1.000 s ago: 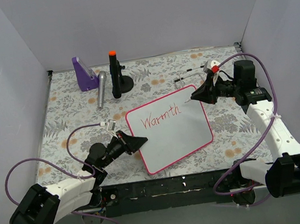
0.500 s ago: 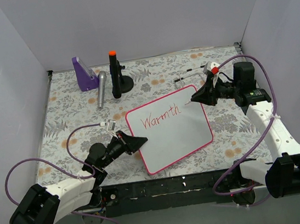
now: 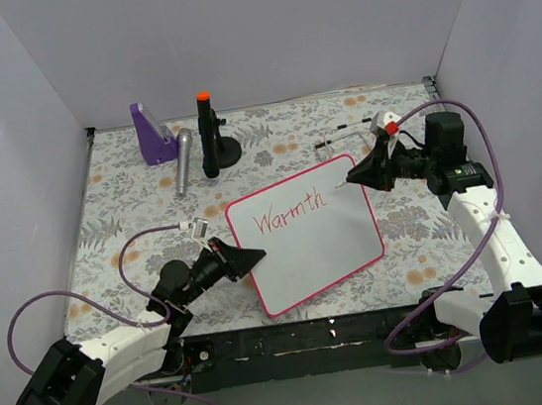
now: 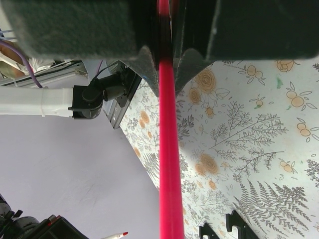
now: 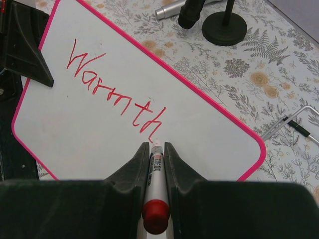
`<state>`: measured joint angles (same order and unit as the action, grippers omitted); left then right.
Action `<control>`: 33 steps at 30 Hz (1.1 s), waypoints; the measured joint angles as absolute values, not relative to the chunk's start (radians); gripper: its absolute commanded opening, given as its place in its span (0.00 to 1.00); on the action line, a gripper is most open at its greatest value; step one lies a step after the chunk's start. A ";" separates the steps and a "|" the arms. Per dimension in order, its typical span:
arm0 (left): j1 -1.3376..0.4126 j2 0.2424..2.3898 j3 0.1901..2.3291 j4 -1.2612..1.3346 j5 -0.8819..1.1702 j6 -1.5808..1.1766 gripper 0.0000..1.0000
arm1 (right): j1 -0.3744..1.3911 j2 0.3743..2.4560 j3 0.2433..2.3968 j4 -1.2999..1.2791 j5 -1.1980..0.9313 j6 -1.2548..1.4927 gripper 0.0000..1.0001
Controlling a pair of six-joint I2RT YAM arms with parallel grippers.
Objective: Write a sentence on the whiteboard
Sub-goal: Write on the whiteboard with the whiteboard marker without the cap.
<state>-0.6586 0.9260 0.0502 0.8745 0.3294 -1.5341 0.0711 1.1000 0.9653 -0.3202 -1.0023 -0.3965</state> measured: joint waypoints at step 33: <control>-0.659 0.909 0.074 0.823 0.342 -1.514 0.00 | 0.034 1.087 0.950 -0.318 -0.918 -0.362 0.01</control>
